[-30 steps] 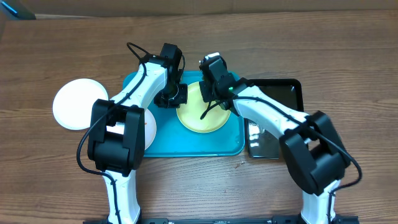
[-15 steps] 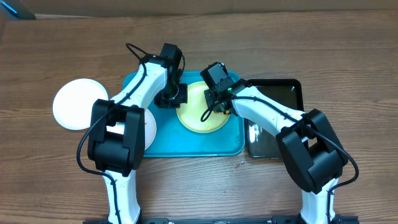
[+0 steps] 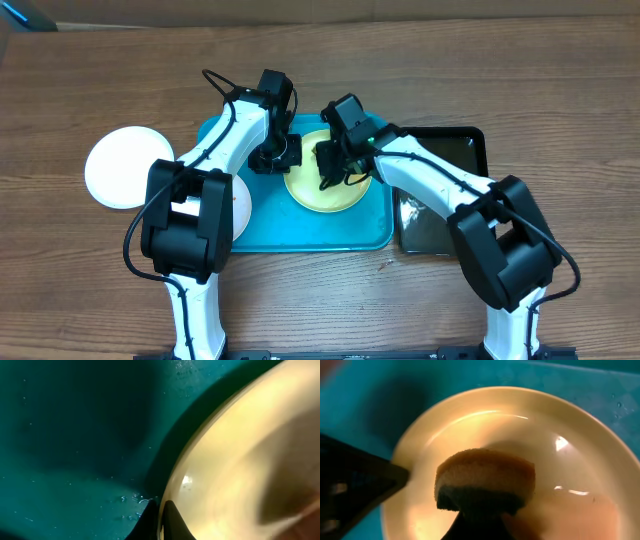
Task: Clean dirty plates on tray and stack at the side
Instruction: 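Scrub the yellow plate with the sponge while the left gripper holds it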
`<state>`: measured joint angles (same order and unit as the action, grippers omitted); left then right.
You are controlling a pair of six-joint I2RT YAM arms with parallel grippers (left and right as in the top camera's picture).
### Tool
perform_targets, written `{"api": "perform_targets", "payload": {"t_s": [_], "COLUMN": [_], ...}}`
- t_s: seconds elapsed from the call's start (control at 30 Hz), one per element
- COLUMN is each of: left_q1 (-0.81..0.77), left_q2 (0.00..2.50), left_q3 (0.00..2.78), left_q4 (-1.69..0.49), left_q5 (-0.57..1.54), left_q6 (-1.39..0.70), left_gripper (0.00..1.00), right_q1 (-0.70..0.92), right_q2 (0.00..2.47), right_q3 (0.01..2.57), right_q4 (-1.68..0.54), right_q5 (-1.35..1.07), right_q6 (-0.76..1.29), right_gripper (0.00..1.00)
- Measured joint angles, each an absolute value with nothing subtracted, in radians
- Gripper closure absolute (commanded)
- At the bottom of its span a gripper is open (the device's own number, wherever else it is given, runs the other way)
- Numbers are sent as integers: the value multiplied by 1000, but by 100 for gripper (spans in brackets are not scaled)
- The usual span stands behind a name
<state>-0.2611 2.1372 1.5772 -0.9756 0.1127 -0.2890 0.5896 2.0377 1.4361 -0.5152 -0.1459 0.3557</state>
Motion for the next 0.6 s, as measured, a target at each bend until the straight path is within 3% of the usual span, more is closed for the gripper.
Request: {"api": "perform_targets", "payload": {"t_s": [0.6], "left_q1": [-261], "left_q2": [2137], "left_q3": [1577], "left_q4": [-975], "left_q5": [116], "left_q6": [-289], "left_gripper": [96], "right_q1": [426], "right_q2": [1912], "right_q3": [1471], "right_q4": [-717], "right_q5": [-298], "right_q6": [428], "right_gripper": [96]}}
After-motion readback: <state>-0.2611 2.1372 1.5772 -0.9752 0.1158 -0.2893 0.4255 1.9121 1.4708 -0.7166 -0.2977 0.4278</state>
